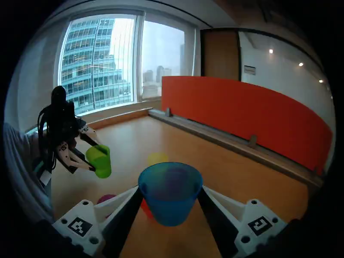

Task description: Pour water

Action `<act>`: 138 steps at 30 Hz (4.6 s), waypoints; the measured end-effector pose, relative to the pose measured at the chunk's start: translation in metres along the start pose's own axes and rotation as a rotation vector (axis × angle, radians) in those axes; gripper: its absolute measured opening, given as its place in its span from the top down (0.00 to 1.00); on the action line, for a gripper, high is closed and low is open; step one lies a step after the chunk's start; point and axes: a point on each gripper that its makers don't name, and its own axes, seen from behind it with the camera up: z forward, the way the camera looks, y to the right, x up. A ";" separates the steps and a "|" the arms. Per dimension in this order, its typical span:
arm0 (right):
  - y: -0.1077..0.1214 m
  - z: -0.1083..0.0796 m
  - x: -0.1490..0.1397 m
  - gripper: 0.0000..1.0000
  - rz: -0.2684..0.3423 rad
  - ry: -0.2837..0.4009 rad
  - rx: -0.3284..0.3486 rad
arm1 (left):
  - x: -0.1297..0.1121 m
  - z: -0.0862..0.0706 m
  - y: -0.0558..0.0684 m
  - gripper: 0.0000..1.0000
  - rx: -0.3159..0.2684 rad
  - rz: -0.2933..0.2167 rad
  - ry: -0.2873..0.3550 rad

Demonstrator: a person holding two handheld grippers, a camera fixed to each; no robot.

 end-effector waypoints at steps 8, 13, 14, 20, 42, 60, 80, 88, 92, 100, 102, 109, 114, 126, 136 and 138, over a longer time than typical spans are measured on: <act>0.000 0.010 -0.033 0.10 0.017 -0.090 0.020 | -0.020 0.003 0.000 0.15 -0.012 -0.001 -0.069; 0.001 0.017 -0.052 0.10 0.024 -0.132 0.033 | -0.034 0.004 0.000 0.15 -0.028 -0.006 -0.117; 0.001 0.019 -0.057 0.10 0.024 -0.142 0.036 | -0.037 0.004 0.001 0.15 -0.033 -0.007 -0.128; 0.001 0.026 -0.077 0.10 0.006 -0.186 0.047 | -0.050 0.009 -0.003 0.15 -0.045 -0.012 -0.169; 0.000 0.047 -0.110 0.10 -0.005 -0.240 0.058 | -0.079 0.024 -0.005 0.15 -0.066 0.056 -0.257; -0.001 0.053 -0.128 0.10 -0.022 -0.266 0.051 | -0.087 0.025 -0.008 0.15 -0.055 0.055 -0.261; -0.001 0.052 -0.150 0.10 -0.001 -0.281 0.036 | -0.089 0.017 -0.005 0.03 -0.053 0.047 -0.270; 0.000 0.046 -0.157 0.10 0.010 -0.287 0.030 | -0.090 0.016 -0.002 0.02 -0.053 0.035 -0.274; 0.000 0.044 -0.161 0.10 0.014 -0.291 0.027 | -0.090 0.016 -0.001 0.01 -0.054 0.021 -0.276; -0.003 0.039 -0.161 0.00 0.027 -0.294 0.024 | -0.090 0.011 -0.001 0.00 -0.053 -0.002 -0.275; -0.004 0.035 -0.161 0.00 0.031 -0.295 0.023 | -0.090 0.009 0.000 0.01 -0.052 -0.005 -0.274; -0.003 0.017 -0.165 0.00 0.027 -0.293 -0.001 | -0.092 -0.002 0.000 0.01 -0.035 -0.010 -0.271; -0.002 0.001 -0.167 0.00 0.025 -0.284 -0.030 | -0.091 -0.013 -0.002 0.01 -0.008 -0.027 -0.253; -0.004 -0.031 -0.155 0.00 0.052 -0.198 -0.108 | -0.077 -0.040 -0.005 0.01 0.071 -0.060 -0.172; 0.006 -0.053 -0.126 0.00 0.062 -0.059 -0.234 | -0.047 -0.057 -0.023 0.01 0.207 -0.087 -0.022; 0.010 -0.059 -0.118 0.00 0.061 -0.026 -0.267 | -0.041 -0.062 -0.028 0.01 0.240 -0.099 0.013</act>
